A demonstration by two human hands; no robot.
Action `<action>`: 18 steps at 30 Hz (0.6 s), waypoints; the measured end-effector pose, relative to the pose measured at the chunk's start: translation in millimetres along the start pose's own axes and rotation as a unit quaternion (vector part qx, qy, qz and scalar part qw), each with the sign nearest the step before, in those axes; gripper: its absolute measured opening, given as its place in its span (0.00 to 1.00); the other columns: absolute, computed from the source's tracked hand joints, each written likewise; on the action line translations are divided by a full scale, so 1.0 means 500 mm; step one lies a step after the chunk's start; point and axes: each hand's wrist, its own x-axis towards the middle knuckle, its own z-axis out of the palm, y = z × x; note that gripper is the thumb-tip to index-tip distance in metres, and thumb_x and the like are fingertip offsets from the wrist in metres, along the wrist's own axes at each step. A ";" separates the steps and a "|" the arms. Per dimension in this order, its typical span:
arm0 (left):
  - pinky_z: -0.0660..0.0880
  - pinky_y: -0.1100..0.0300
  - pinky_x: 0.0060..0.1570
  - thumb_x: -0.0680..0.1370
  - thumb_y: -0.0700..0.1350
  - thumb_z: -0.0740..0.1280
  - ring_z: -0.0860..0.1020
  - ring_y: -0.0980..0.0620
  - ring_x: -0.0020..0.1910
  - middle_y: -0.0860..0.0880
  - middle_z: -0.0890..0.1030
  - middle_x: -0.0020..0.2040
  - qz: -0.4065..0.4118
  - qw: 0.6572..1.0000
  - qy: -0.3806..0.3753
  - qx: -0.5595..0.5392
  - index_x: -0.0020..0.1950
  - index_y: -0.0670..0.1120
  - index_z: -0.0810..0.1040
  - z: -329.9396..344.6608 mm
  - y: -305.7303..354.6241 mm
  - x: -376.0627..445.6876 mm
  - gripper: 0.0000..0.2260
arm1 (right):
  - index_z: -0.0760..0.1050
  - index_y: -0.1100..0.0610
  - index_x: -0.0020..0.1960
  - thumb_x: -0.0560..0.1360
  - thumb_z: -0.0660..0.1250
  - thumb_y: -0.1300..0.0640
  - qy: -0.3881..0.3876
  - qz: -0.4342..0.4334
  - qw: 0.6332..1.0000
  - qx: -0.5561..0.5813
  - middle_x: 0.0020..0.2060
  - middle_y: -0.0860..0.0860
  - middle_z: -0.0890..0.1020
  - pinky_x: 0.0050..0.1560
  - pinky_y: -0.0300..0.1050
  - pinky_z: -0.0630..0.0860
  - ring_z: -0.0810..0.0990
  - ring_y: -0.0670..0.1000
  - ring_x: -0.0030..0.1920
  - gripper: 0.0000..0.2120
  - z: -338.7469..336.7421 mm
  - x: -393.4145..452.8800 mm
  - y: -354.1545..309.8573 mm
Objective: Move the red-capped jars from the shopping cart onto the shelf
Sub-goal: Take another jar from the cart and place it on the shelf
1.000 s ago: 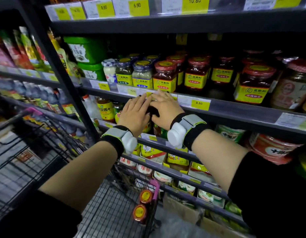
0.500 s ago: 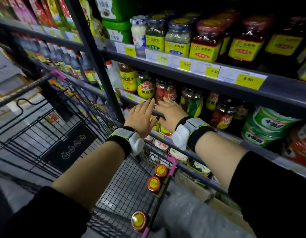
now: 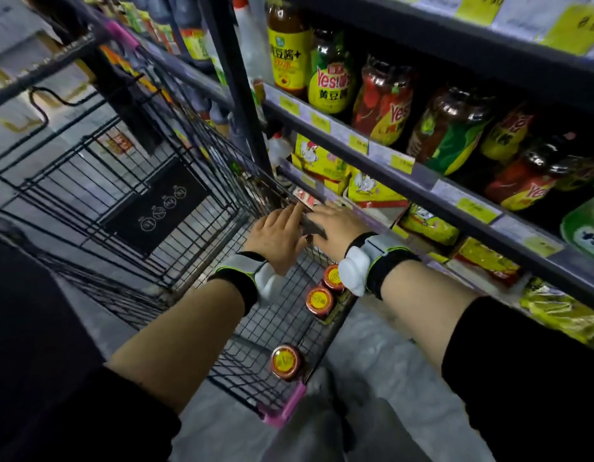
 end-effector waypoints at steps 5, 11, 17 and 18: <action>0.51 0.51 0.73 0.81 0.56 0.50 0.53 0.46 0.76 0.47 0.54 0.77 -0.020 0.999 -0.030 -0.005 0.77 0.47 0.43 0.063 -0.023 -0.011 0.29 | 0.58 0.54 0.75 0.80 0.57 0.53 -0.055 -0.007 0.998 0.005 0.76 0.53 0.59 0.75 0.51 0.54 0.53 0.56 0.77 0.24 0.066 0.025 -0.008; 0.51 0.50 0.74 0.80 0.57 0.49 0.54 0.46 0.76 0.47 0.54 0.77 -0.030 0.997 -0.076 0.000 0.76 0.46 0.42 0.138 -0.050 -0.027 0.30 | 0.60 0.55 0.74 0.79 0.57 0.55 -0.090 -0.015 0.996 0.015 0.75 0.53 0.62 0.75 0.51 0.56 0.56 0.56 0.76 0.24 0.144 0.041 -0.021; 0.49 0.51 0.74 0.81 0.57 0.49 0.52 0.46 0.76 0.47 0.52 0.78 -0.035 0.994 -0.105 -0.007 0.76 0.46 0.41 0.177 -0.053 -0.035 0.30 | 0.62 0.55 0.73 0.79 0.57 0.55 -0.107 -0.022 0.994 0.014 0.74 0.52 0.64 0.75 0.51 0.57 0.57 0.56 0.76 0.23 0.189 0.046 -0.020; 0.49 0.51 0.74 0.81 0.57 0.49 0.52 0.45 0.76 0.46 0.52 0.78 -0.036 0.993 -0.110 -0.009 0.76 0.46 0.41 0.183 -0.052 -0.037 0.30 | 0.61 0.55 0.74 0.79 0.57 0.55 -0.116 -0.019 0.993 0.013 0.74 0.52 0.63 0.75 0.51 0.57 0.57 0.56 0.76 0.23 0.194 0.046 -0.019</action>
